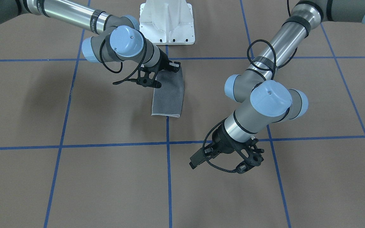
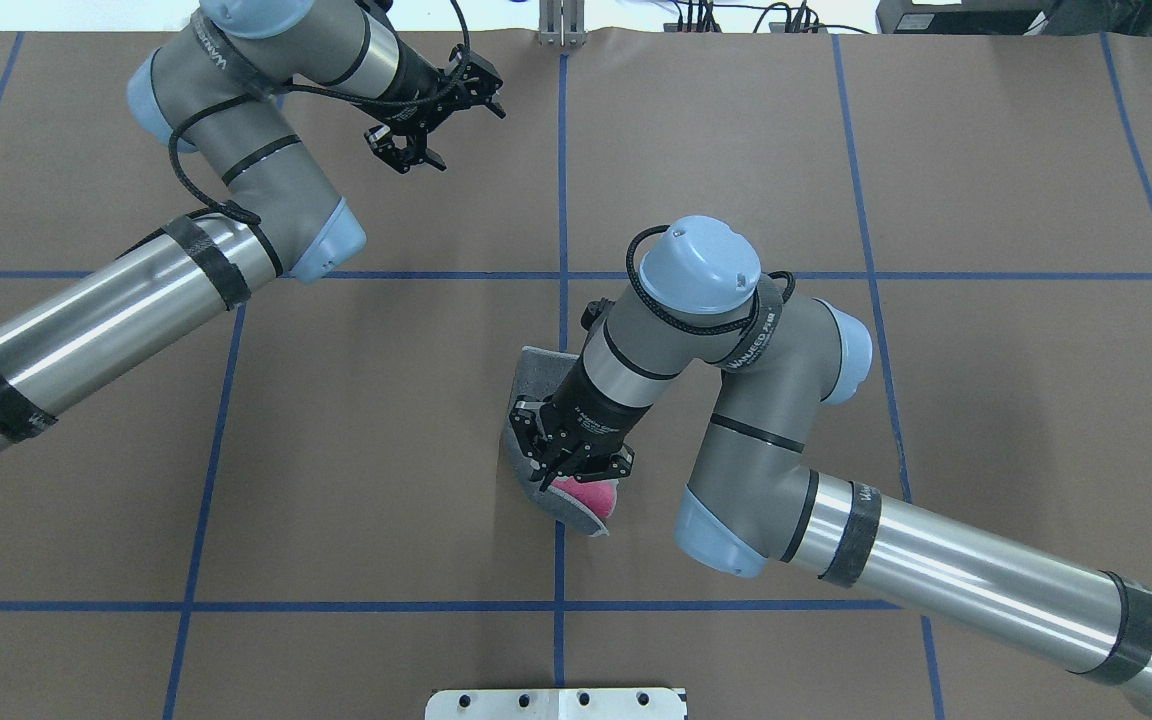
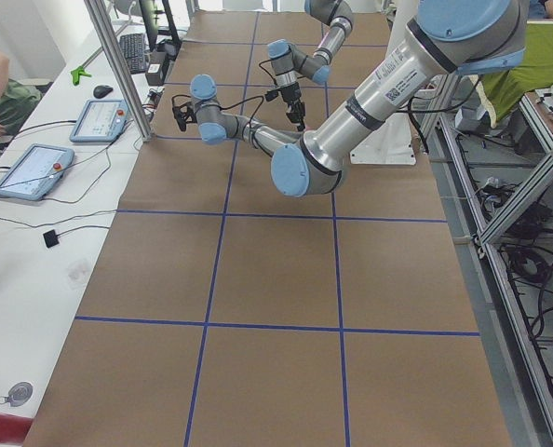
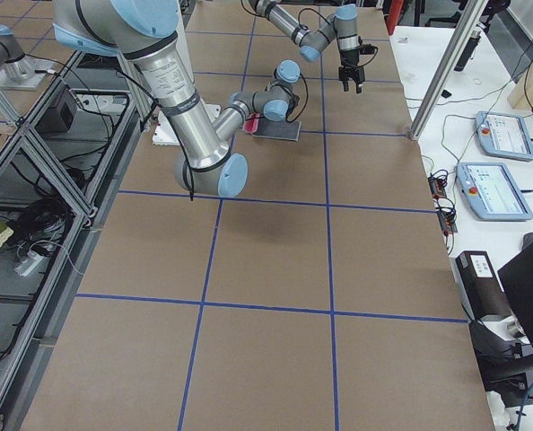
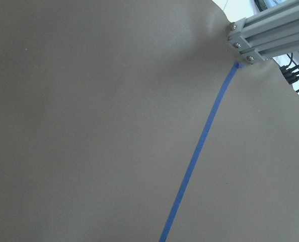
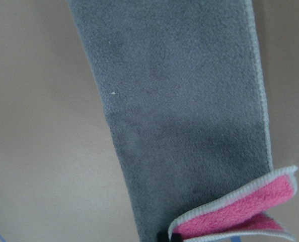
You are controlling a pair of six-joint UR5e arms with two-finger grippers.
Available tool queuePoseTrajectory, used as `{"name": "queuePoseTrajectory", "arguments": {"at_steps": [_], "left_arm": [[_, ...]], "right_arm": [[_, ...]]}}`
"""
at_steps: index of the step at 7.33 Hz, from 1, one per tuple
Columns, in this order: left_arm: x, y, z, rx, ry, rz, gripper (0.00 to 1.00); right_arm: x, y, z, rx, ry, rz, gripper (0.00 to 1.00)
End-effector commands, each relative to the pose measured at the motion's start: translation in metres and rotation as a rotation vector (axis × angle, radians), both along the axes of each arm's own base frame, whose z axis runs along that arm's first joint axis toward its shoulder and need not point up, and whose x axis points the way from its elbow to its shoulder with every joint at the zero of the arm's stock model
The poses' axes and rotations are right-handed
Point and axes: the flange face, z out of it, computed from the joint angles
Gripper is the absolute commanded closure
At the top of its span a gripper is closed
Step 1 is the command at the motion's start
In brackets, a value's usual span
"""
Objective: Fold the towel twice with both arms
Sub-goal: 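Lift the towel end with the right gripper and fold it toward the robot, then open the right gripper and raise both grippers away from the towel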
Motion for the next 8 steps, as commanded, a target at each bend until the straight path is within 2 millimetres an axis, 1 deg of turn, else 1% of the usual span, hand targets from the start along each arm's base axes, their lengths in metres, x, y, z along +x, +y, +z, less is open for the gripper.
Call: {"name": "queuePoseTrajectory", "arguments": {"at_steps": [1, 2, 3, 4, 5, 6, 7, 8], "left_arm": [[-0.002, 0.006, 0.003, 0.004, 0.004, 0.003, 0.00], [-0.009, 0.021, 0.021, -0.004, 0.012, 0.035, 0.00], [-0.021, 0.043, 0.034, -0.016, 0.030, 0.075, 0.00], [-0.038, 0.067, 0.038, -0.030, 0.061, 0.081, 0.00], [-0.059, 0.101, 0.056, -0.090, 0.089, 0.067, 0.00], [-0.061, 0.143, 0.054, -0.143, 0.123, 0.085, 0.00], [-0.048, 0.185, 0.050, -0.191, 0.127, 0.121, 0.00], [-0.034, 0.213, 0.036, -0.258, 0.112, 0.143, 0.00]], "right_arm": [[0.005, -0.008, -0.016, 0.006, -0.020, 0.017, 0.00], [0.026, -0.031, -0.019, 0.012, -0.030, 0.056, 0.00], [0.059, -0.068, -0.012, 0.014, -0.028, 0.117, 0.00], [0.097, -0.105, 0.004, 0.001, -0.012, 0.182, 0.00], [0.136, -0.137, 0.029, 0.006, 0.009, 0.238, 0.00], [0.182, -0.166, 0.067, 0.051, 0.028, 0.266, 0.00], [0.223, -0.186, 0.112, 0.106, 0.065, 0.289, 0.00], [0.260, -0.203, 0.151, 0.179, 0.094, 0.292, 0.00]]}}
